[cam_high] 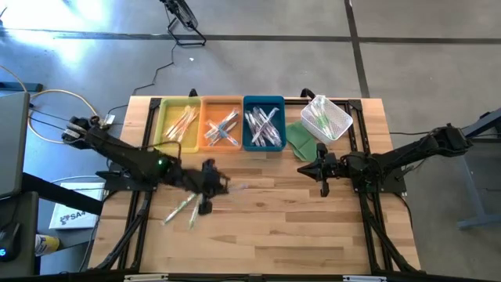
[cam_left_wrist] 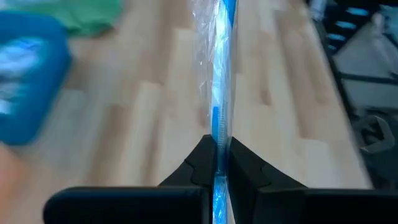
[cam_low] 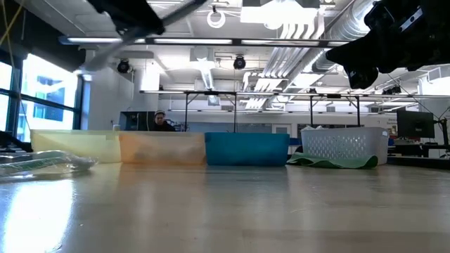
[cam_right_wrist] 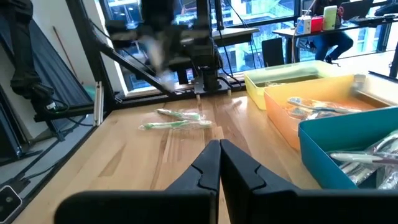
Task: Pick & Place Toothbrushes
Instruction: Put the blue toothbrush into the orange bin
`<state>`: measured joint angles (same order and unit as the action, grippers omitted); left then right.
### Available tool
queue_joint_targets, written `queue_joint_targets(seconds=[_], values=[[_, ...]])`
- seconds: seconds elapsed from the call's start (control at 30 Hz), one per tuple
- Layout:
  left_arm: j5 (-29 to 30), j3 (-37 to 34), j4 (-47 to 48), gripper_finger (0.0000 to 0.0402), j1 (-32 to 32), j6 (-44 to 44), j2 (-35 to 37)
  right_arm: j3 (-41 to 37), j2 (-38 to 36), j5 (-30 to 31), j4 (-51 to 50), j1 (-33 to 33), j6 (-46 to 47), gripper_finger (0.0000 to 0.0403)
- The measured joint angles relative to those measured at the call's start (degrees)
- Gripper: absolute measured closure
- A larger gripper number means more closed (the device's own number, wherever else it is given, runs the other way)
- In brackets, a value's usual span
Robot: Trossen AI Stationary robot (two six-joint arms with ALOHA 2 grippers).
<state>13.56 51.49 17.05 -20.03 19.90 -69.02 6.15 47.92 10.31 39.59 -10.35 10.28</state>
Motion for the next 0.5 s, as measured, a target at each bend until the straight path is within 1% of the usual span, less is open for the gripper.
queue_joint_targets(seconds=[0.07,0.17,0.33,0.5], values=[[-0.31,-0.01,0.04,0.0386,3.48,-3.14,1.16,0.02,0.02,0.02,-0.26,0.0,0.0,0.0401],[-2.39,0.0,-0.06,0.0386,9.74,-8.21,2.52,0.01,0.0,0.02,-0.18,0.01,0.0,0.0401],[-7.62,-0.03,-1.4,0.0386,21.23,-14.68,3.22,0.02,0.02,0.02,-0.14,0.0,0.0,0.04],[-13.39,-0.03,-1.35,0.0387,31.91,-18.26,3.22,0.0,0.0,0.02,0.04,0.02,-0.02,0.04]])
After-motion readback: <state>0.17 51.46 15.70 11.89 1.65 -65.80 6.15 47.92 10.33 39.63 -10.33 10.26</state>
